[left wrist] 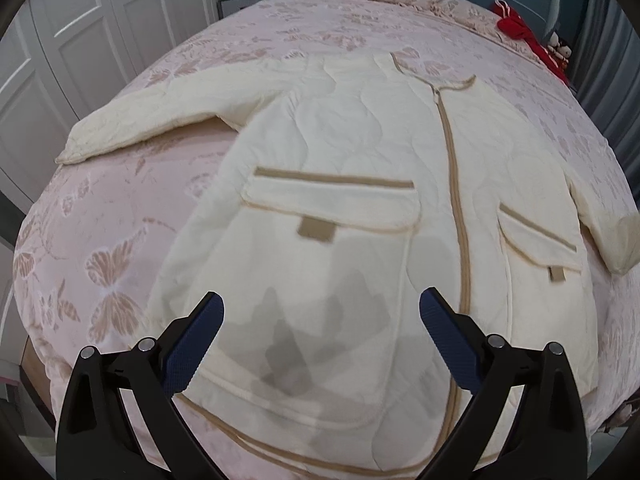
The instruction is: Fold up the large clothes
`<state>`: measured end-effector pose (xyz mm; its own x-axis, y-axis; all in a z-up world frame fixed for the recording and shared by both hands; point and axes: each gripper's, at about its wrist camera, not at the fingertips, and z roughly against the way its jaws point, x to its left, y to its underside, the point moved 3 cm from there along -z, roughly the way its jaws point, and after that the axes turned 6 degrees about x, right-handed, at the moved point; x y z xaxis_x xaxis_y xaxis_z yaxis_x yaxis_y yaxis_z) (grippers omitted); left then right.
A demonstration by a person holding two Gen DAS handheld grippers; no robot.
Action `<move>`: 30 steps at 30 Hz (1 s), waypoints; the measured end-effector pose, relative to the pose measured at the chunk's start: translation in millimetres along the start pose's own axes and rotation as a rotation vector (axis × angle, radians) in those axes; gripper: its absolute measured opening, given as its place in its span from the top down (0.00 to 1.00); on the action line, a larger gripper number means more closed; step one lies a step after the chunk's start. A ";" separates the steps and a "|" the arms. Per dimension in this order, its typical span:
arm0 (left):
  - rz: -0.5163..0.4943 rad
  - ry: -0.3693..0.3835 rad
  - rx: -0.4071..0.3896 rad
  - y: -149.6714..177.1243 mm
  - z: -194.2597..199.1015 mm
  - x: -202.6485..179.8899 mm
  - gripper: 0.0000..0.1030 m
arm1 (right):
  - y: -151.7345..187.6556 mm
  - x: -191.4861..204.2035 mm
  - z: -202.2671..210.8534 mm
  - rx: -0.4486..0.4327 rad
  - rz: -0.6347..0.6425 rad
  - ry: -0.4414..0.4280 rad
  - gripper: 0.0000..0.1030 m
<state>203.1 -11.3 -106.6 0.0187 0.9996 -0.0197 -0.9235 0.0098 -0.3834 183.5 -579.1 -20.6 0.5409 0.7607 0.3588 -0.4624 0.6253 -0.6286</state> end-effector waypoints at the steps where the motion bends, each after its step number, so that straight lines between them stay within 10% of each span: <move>1: 0.007 0.001 -0.004 -2.2 0.4 3.0 0.07 | 0.7 43.1 2.9 0.004 0.080 -0.057 0.91; 9: 0.108 0.023 -0.034 -20.8 3.9 51.9 0.07 | 97.0 284.4 -44.3 0.200 0.473 -0.347 0.91; 16: 0.150 0.079 -0.050 -39.8 1.3 83.5 0.07 | 206.4 362.6 -118.6 0.407 0.637 -0.380 0.65; 22: 0.190 0.280 0.005 -68.4 -24.5 72.2 0.07 | 238.6 340.6 -77.2 0.398 0.602 -0.413 0.44; 30: 0.289 0.504 0.169 -108.6 -105.8 9.8 0.18 | 180.1 173.1 -72.9 0.359 0.173 -0.235 0.43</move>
<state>344.1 -5.2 -162.9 -0.1004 0.8276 -0.5523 -0.9655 -0.2151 -0.1467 245.1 -347.5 -122.0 0.2795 0.8520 0.4427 -0.7682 0.4750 -0.4292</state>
